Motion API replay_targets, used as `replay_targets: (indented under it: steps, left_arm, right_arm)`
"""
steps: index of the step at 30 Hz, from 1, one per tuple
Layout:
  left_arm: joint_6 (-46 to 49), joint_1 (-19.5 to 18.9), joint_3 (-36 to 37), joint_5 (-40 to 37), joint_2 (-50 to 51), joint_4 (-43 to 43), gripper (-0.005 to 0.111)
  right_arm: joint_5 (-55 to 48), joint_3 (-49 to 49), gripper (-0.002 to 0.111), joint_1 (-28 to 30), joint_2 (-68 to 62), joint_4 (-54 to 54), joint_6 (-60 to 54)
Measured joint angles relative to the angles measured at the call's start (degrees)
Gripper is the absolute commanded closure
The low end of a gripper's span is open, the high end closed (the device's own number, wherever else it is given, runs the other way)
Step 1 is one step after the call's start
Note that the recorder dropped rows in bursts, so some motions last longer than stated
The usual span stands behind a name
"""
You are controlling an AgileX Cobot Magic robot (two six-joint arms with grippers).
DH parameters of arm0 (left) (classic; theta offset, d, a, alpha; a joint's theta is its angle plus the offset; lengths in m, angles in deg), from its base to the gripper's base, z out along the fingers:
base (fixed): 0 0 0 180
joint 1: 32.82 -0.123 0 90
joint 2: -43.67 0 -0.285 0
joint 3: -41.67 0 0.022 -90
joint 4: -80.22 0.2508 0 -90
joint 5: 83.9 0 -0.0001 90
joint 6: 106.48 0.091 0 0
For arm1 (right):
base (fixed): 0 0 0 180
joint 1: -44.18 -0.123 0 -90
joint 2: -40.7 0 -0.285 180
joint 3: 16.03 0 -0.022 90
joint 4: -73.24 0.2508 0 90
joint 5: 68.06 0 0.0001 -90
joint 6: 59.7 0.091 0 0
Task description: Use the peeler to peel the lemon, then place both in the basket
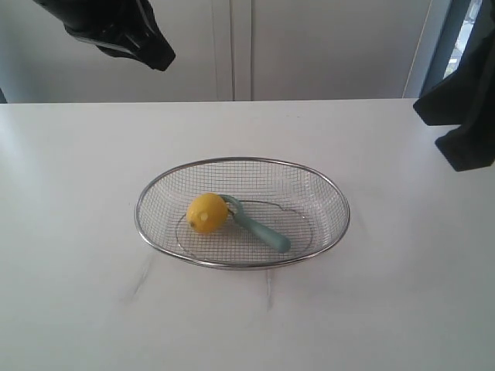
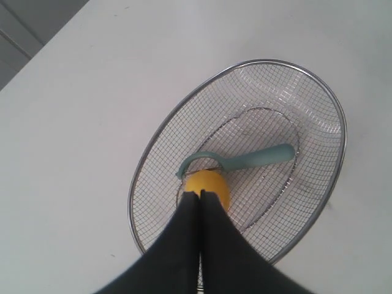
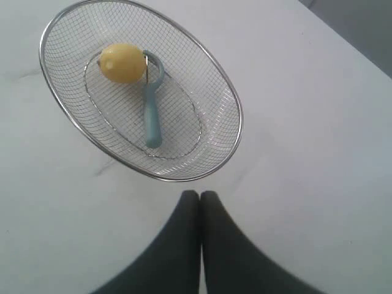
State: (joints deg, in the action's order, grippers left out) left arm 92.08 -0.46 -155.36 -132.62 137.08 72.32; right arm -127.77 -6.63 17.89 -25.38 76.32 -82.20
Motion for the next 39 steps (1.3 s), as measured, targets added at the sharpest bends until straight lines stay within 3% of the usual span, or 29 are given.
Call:
replay_targets:
  steps: [18,26,30,34,39]
  left_arm:
    - [0.0,0.0,0.0,-0.13,-0.69,0.24,0.107]
    - [0.0,-1.08,1.57,5.6,-12.35,0.91,0.107]
    - [-0.11,-10.54,10.27,8.68,-18.27,-4.51,0.107]
    - [-0.24,-19.49,25.12,19.34,-27.1,-13.73,0.107]
    - [-0.32,-23.61,39.08,29.33,-37.87,-16.85,0.107]
  right_arm:
    - [0.0,0.0,0.108,0.0,0.0,0.0,0.0]
    - [0.0,0.0,0.108,0.0,0.0,0.0,0.0]
    - [0.0,0.0,0.108,0.0,0.0,0.0,0.0]
    - [0.0,0.0,0.108,0.0,0.0,0.0,0.0]
    - [0.0,0.0,0.108,0.0,0.0,0.0,0.0]
